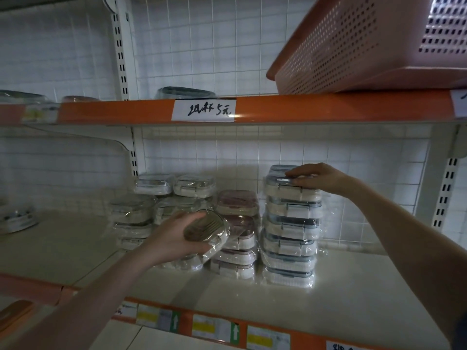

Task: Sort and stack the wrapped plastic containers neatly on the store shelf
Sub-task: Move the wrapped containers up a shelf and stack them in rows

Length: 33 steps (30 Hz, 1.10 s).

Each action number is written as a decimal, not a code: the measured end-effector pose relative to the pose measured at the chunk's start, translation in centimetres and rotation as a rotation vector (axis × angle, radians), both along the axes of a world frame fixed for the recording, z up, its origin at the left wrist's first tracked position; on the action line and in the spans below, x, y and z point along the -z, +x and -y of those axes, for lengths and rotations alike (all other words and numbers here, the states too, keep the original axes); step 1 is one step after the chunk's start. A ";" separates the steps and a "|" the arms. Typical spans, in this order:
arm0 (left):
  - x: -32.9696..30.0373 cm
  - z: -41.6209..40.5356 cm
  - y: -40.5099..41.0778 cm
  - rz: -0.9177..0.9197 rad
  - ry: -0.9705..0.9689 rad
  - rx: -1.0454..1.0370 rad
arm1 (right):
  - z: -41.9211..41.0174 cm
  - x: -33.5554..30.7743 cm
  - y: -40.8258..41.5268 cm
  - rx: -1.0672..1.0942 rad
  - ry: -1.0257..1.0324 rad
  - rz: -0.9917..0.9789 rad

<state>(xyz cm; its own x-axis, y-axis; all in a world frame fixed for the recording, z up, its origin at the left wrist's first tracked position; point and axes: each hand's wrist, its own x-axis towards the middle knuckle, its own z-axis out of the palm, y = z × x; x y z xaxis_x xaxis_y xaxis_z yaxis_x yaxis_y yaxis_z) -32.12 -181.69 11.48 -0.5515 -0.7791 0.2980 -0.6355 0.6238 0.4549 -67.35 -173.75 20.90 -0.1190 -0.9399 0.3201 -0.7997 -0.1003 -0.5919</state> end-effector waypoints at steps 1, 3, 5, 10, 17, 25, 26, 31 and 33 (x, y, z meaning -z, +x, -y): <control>0.1 0.1 0.1 -0.004 0.007 -0.003 | -0.1 0.2 -0.1 0.017 -0.005 -0.015; 0.3 0.2 0.2 -0.001 0.008 -0.018 | 0.1 0.9 -0.5 0.105 -0.037 -0.111; 0.5 0.1 0.1 -0.004 0.005 -0.026 | 0.4 1.5 -0.7 0.259 -0.119 -0.209; 1.0 -0.1 -0.5 -0.013 0.015 -0.031 | 0.8 2.5 -0.9 0.327 -0.199 -0.187; 0.8 -0.7 -0.8 -0.017 0.007 -0.040 | -0.3 2.8 0.4 0.399 -0.144 -0.407; -0.2 -2.1 0.1 0.003 -0.008 -0.064 | -2.2 3.1 2.9 0.417 -0.470 -0.619; -0.3 -2.4 0.3 0.006 -0.017 -0.067 | -2.3 3.4 3.2 0.390 -0.518 -0.625; -0.7 -4.0 1.4 0.028 -0.029 -0.104 | -3.2 5.2 4.9 0.255 -0.652 -0.681; -0.9 -4.5 1.9 0.031 -0.034 -0.137 | -3.4 6.1 5.7 0.204 -0.680 -0.712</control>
<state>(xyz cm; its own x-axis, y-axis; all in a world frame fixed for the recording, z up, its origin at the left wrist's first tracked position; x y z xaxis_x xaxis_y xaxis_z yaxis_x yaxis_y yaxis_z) -30.18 -177.18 12.37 -0.4498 -0.8377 0.3096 -0.7294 0.5446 0.4139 -61.67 -170.32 14.83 0.1706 -0.5141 0.8406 -0.9848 -0.0610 0.1626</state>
